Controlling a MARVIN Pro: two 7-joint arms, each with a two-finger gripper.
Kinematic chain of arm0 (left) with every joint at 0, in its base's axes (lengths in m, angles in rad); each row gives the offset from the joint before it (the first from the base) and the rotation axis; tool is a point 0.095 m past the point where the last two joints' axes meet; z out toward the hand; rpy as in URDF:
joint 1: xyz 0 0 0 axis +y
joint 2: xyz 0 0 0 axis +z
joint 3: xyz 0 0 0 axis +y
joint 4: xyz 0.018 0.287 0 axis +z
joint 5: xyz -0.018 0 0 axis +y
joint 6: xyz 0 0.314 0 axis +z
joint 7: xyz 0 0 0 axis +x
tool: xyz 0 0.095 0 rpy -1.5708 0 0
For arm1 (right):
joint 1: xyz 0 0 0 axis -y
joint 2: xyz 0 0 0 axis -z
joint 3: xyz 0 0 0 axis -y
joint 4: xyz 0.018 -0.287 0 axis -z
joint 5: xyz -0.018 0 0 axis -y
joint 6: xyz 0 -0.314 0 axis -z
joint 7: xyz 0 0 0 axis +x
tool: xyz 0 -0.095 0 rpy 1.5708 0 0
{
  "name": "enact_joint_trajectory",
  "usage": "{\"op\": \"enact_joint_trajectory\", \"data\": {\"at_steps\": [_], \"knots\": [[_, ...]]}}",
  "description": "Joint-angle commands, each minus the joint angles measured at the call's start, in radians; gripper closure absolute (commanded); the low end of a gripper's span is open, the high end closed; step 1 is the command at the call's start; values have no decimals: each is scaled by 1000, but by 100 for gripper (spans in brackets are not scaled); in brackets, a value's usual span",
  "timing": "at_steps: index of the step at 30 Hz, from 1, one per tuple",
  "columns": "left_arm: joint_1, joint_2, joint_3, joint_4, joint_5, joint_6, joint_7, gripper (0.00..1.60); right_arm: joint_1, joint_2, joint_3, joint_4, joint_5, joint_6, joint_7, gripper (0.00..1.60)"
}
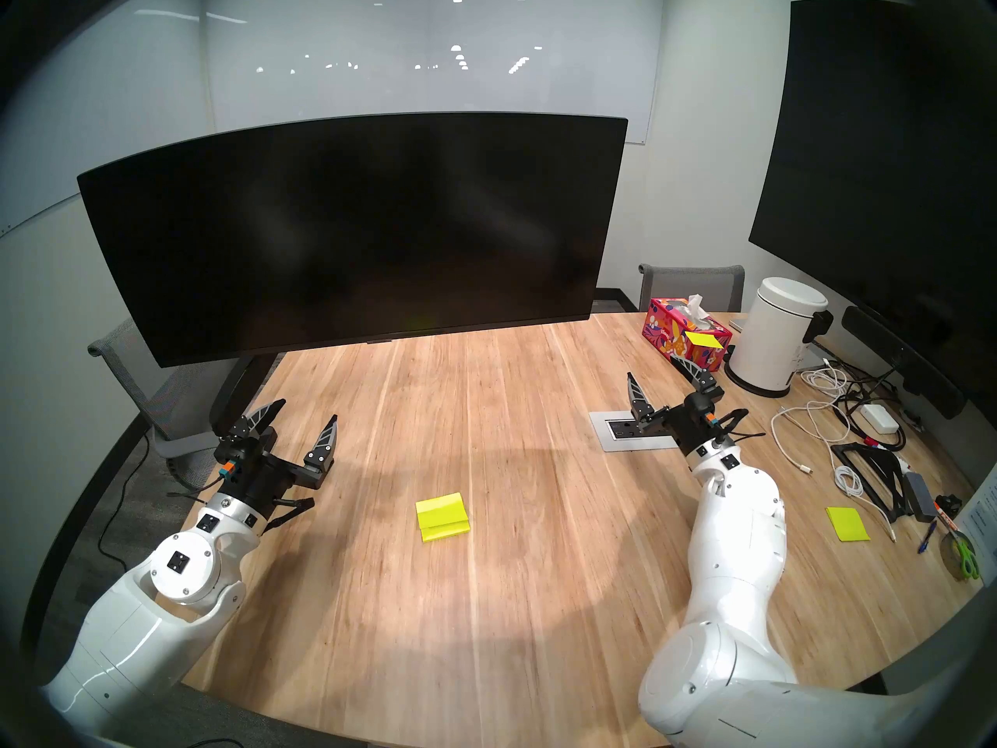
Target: Peel one sticky note off the pad and stick it onto the monitor, then press it flat
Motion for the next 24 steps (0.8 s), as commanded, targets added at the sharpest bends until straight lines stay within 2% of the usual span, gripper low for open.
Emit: {"op": "enact_joint_trajectory", "data": {"at_steps": [1,24], "knots": [[-1,1,-1,-13,-1,-3,-2,0,13,-1,-2,-12,5,-1,0,0],[-1,2,0,-13,-2,-3,0,0,14,-3,2,-12,3,-2,2,0]]}}
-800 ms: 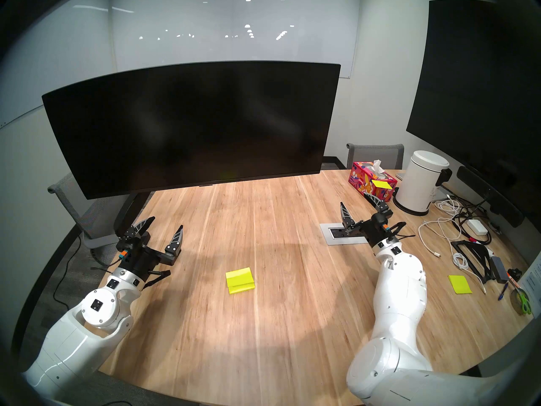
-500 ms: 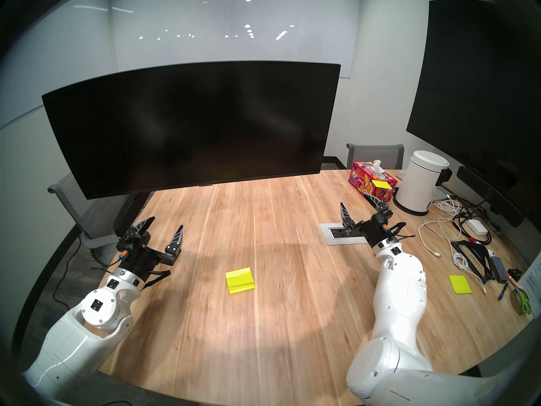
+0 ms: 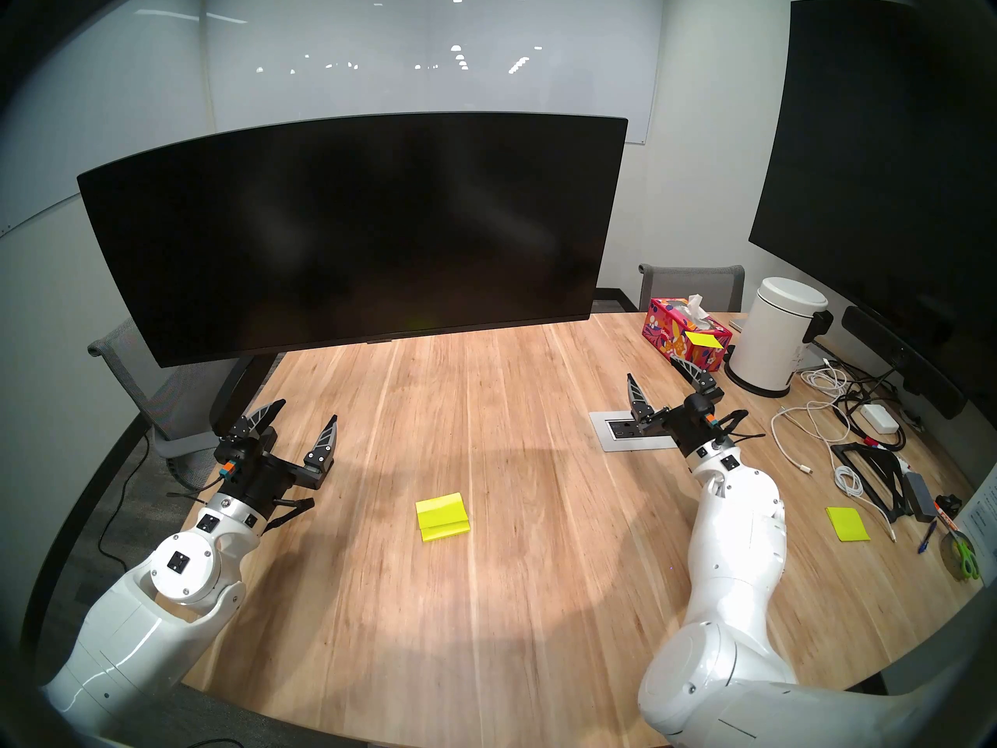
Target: Peel one sticky note off the pad and stick it onto the monitor, then press it flat
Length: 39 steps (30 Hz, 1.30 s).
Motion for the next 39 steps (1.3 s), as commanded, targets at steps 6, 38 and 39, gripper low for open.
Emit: {"op": "enact_joint_trajectory", "data": {"at_steps": [6,38,39], "knots": [[-1,1,-1,-13,-2,-3,-2,0,15,-2,-1,-12,5,-2,-1,0],[160,90,-51,-127,-43,-55,-81,0,16,-3,2,-12,3,-3,1,0],[171,97,-58,-130,-48,-64,-90,0,16,-3,2,-12,3,-3,1,0]]}}
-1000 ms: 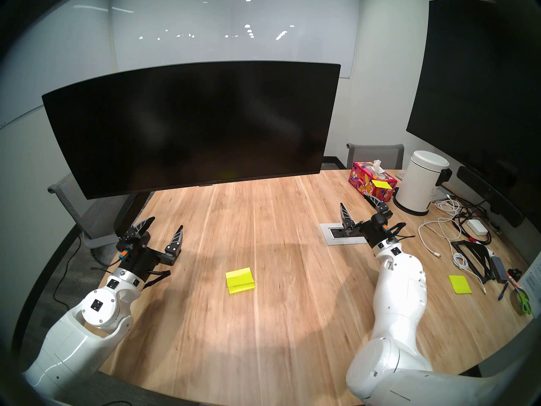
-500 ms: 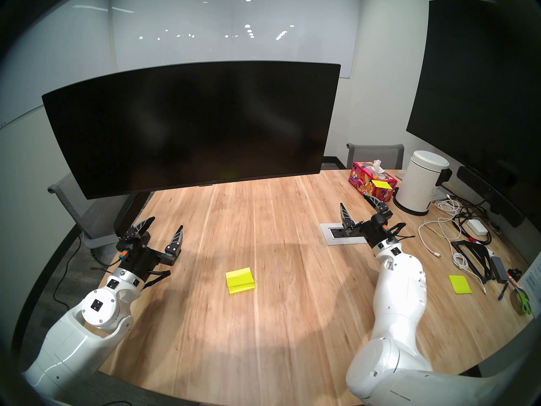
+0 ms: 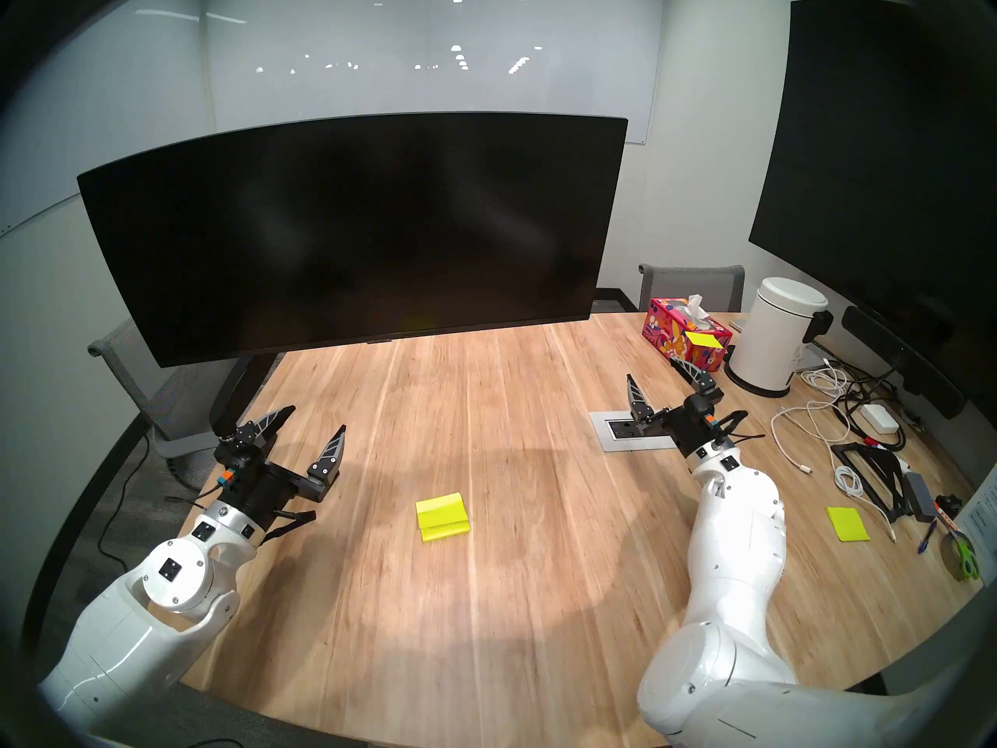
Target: Peel one sticky note off the pad and stick it onto the monitor, then press it flat
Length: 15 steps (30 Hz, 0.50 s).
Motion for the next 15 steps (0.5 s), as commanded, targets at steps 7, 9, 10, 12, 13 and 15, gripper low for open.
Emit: {"op": "enact_joint_trajectory", "data": {"at_steps": [7,9,10,12,13,15], "knots": [[150,86,-91,-42,-62,-115,-91,0,16,-1,-2,-12,5,-3,-1,0],[164,102,-103,-29,-72,-135,-119,0,16,-1,-1,-12,5,-3,-1,0],[167,107,-107,-21,-99,-143,-141,0,16,-1,-1,-12,5,-3,-1,0],[170,118,-114,-6,-117,-154,-170,0,16,-1,-1,-12,5,-3,-1,0],[170,119,-116,-2,-123,-158,-179,0,16,-1,-1,-12,5,-3,-1,0],[172,134,-121,7,-154,-166,-221,0,16,-1,-1,-12,4,-3,-1,0]]}}
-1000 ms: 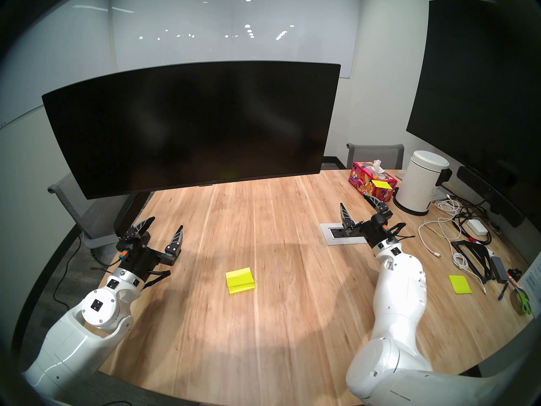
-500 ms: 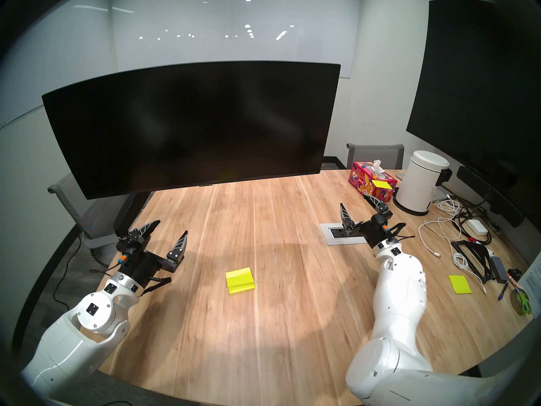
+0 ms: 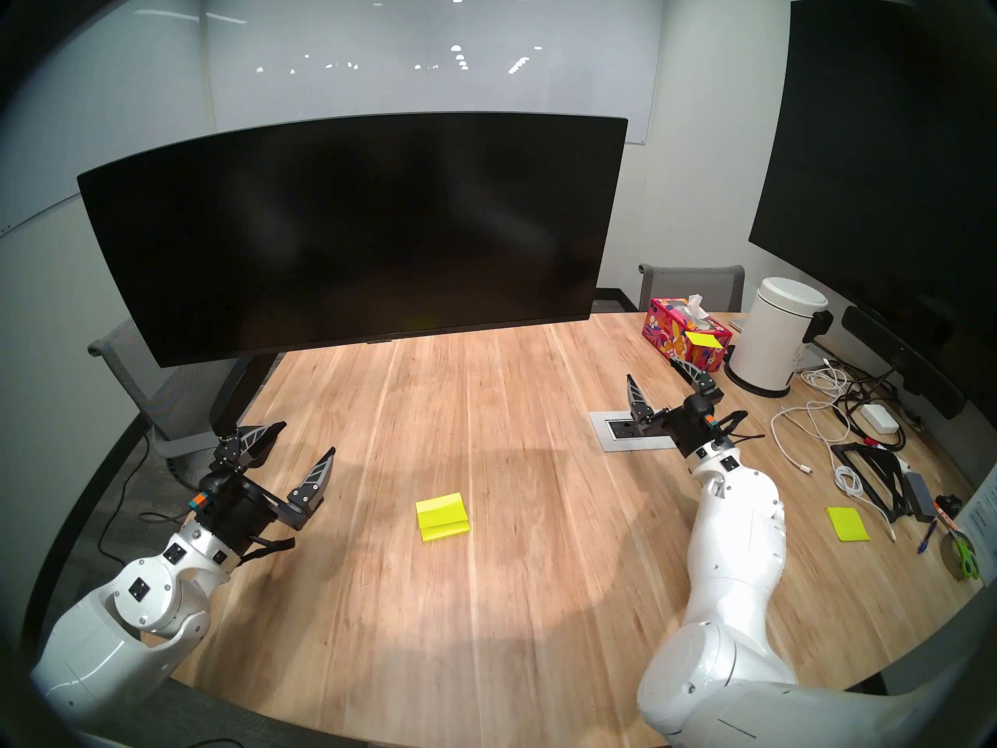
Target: Peel one sticky note off the pad and stick it onto the monitor, then press it flat
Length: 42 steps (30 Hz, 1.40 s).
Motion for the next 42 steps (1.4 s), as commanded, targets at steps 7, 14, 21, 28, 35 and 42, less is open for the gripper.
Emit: {"op": "enact_joint_trajectory", "data": {"at_steps": [7,14,21,28,35,42], "knots": [[29,87,-44,49,-109,-75,-186,0,16,-1,-2,-12,5,-2,-1,0],[11,84,-36,49,-119,-61,-219,0,17,-1,-1,-12,5,-3,-1,0],[1,93,-38,44,-139,-58,-250,0,17,-1,-1,-12,5,-3,-1,0],[-4,99,-40,49,-153,-59,-273,0,17,-1,0,-13,5,-3,0,0],[-17,69,-35,39,-159,-51,-246,0,17,-2,0,-13,4,-3,0,0],[-64,35,-6,43,-128,-7,-175,0,17,-2,0,-12,4,-3,0,0]]}}
